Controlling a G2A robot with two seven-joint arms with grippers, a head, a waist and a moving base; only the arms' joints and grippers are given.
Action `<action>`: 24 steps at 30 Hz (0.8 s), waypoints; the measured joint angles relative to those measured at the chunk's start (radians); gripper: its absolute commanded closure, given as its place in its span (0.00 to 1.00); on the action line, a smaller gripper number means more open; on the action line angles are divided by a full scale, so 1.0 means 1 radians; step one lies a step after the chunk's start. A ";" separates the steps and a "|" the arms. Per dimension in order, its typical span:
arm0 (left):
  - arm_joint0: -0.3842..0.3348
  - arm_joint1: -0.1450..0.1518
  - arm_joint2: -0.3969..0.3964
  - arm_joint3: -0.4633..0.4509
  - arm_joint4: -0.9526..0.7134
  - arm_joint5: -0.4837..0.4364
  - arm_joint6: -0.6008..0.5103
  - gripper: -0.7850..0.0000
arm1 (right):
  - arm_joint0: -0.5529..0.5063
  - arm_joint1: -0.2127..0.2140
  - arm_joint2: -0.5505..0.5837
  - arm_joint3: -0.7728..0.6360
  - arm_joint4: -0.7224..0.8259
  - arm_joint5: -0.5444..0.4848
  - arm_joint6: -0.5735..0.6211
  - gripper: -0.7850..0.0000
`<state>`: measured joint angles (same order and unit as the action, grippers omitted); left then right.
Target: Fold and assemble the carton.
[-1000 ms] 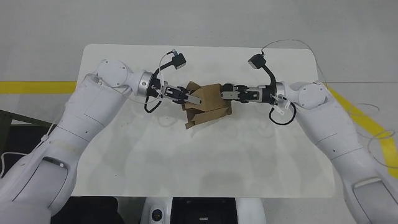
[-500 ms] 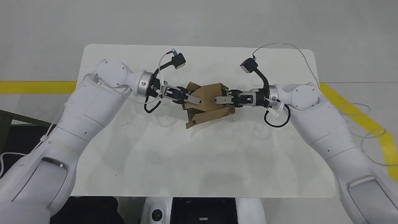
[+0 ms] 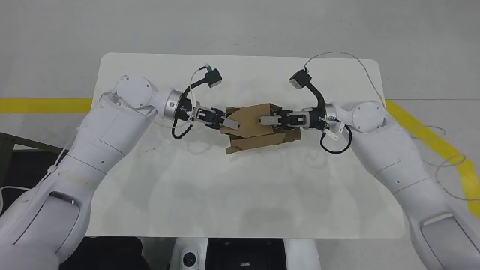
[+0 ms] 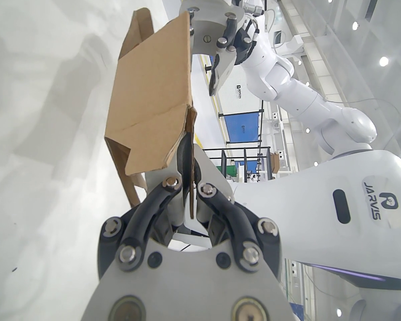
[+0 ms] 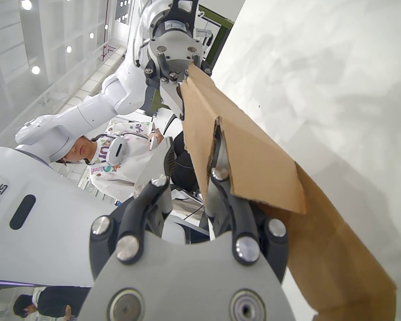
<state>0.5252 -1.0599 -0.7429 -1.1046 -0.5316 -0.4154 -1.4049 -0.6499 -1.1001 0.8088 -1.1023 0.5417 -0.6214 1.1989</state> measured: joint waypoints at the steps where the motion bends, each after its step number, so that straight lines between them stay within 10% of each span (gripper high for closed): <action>1: 0.000 0.001 0.000 -0.002 0.001 0.001 -0.001 0.96 | 0.002 0.001 -0.002 -0.002 -0.001 0.003 0.003 0.75; 10: -0.009 0.004 0.008 -0.021 -0.001 0.005 -0.005 0.93 | 0.031 -0.001 -0.046 -0.001 -0.007 0.009 0.009 0.78; 17: -0.014 0.005 0.019 -0.021 -0.004 0.004 -0.004 0.90 | 0.044 -0.002 -0.075 0.011 0.005 0.003 0.003 1.00; 20: -0.015 0.005 0.023 -0.020 -0.004 0.003 -0.003 0.60 | 0.047 -0.001 -0.084 0.013 0.009 0.003 0.003 1.00; 22: -0.016 0.006 0.024 -0.019 -0.006 0.003 -0.003 0.00 | 0.049 0.000 -0.088 0.015 0.012 0.002 0.001 1.00; 24: -0.017 0.007 0.025 -0.017 -0.006 0.003 -0.003 0.00 | 0.052 0.001 -0.092 0.019 0.013 -0.002 -0.002 1.00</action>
<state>0.5084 -1.0525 -0.7180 -1.1221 -0.5378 -0.4122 -1.4080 -0.5980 -1.0988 0.7169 -1.0828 0.5546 -0.6231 1.1972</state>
